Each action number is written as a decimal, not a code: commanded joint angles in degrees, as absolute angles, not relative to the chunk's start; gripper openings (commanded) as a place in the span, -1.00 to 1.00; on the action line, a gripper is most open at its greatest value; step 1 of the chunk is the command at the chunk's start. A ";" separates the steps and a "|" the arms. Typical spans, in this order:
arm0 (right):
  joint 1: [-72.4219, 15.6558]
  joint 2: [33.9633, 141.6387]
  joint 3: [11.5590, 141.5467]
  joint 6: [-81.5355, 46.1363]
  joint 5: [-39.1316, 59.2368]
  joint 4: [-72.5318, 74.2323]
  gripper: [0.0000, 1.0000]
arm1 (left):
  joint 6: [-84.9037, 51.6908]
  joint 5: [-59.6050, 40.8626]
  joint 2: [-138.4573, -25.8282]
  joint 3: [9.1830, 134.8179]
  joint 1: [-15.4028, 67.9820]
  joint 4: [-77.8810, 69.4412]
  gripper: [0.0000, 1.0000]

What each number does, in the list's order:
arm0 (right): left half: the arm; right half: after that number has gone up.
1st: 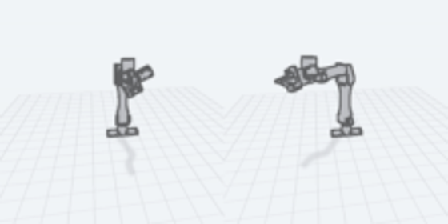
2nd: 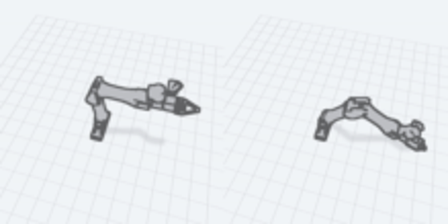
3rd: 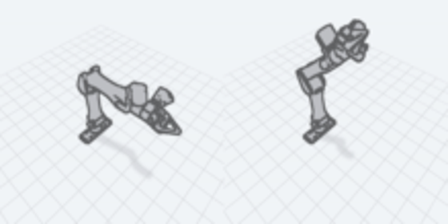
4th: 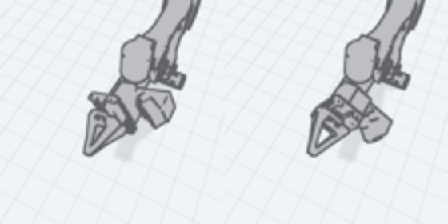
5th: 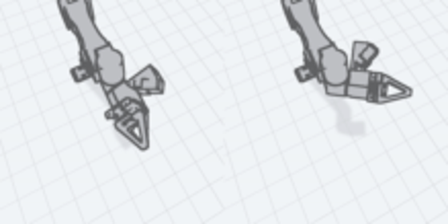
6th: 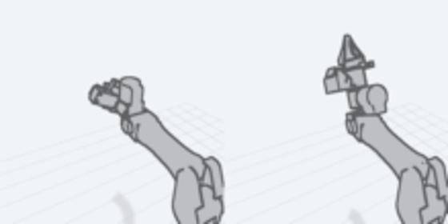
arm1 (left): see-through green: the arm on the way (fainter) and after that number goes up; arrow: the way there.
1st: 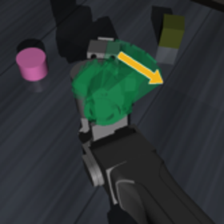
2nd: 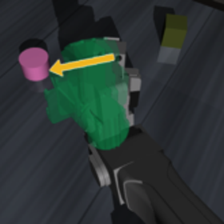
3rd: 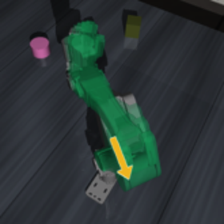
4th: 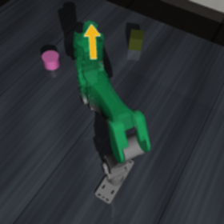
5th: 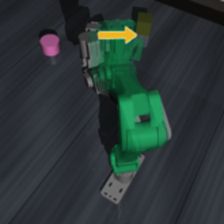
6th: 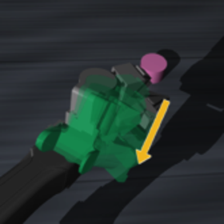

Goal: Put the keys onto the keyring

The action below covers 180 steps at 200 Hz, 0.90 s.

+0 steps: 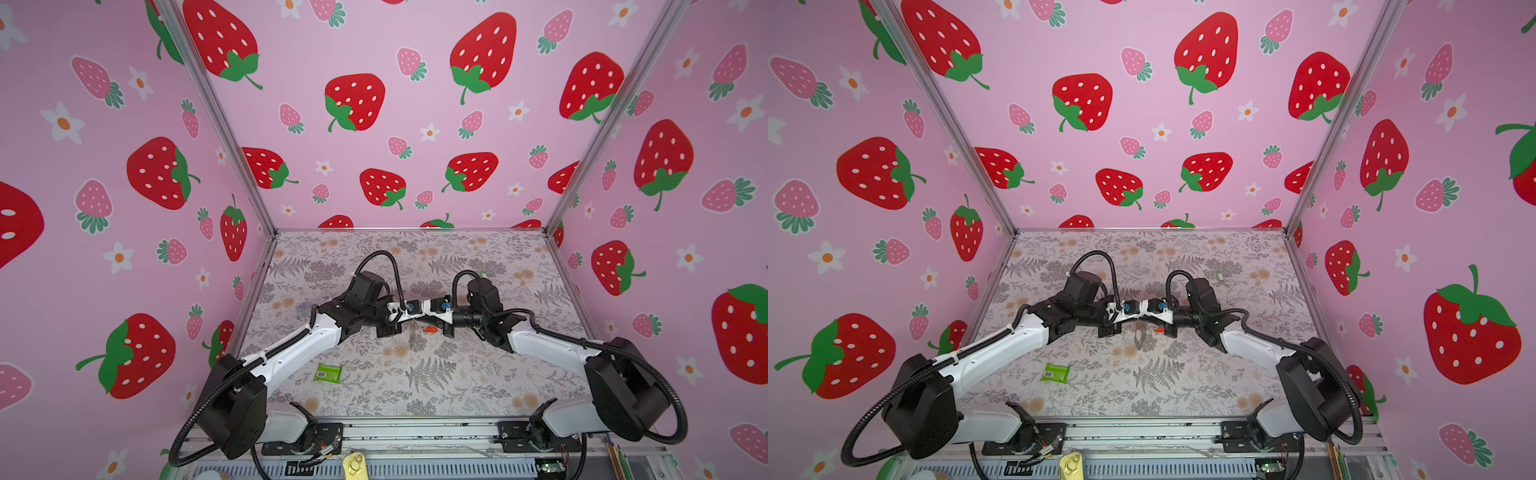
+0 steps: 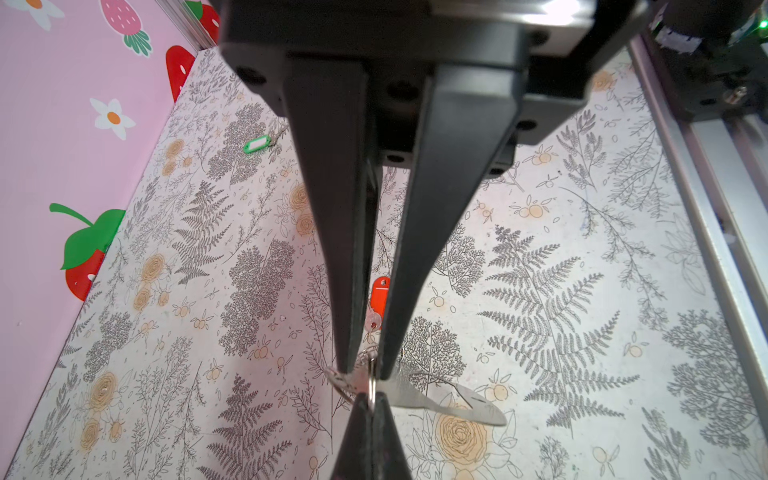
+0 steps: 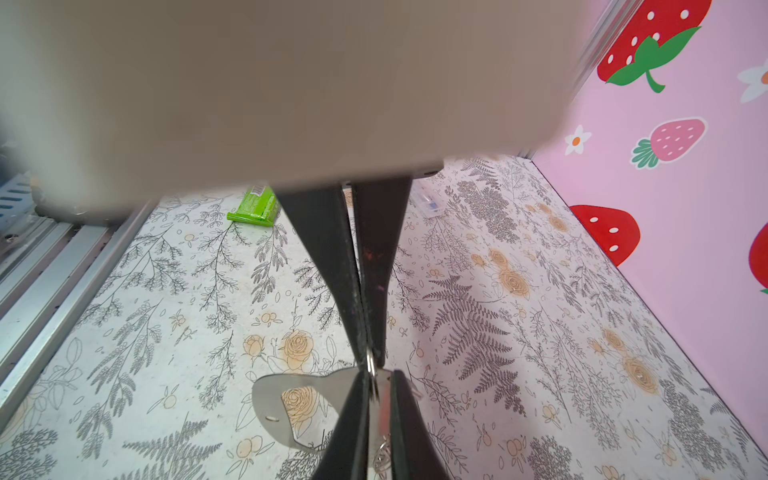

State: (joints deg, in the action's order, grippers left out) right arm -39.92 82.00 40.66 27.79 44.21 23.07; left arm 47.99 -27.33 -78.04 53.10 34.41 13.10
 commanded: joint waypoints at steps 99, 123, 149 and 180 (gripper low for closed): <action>-40.51 81.97 38.61 27.34 43.97 24.48 -0.68 | 47.37 -27.07 -77.83 54.54 36.39 13.73 -1.00; -40.50 82.00 38.37 27.03 44.29 24.52 -0.70 | 46.69 -27.16 -77.83 54.37 36.39 13.65 -1.00; -40.49 81.40 37.47 27.22 43.95 24.61 -0.68 | 46.49 -26.68 -77.78 54.31 36.40 13.93 -1.00; -40.52 81.47 37.26 26.91 44.16 24.79 -0.69 | 46.16 -26.80 -77.46 54.22 36.38 13.85 -1.00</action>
State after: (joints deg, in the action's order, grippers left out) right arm -39.90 81.67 38.39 26.59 44.42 26.20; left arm 46.72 -26.09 -77.97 53.10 35.42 13.10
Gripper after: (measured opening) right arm 0.158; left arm 0.044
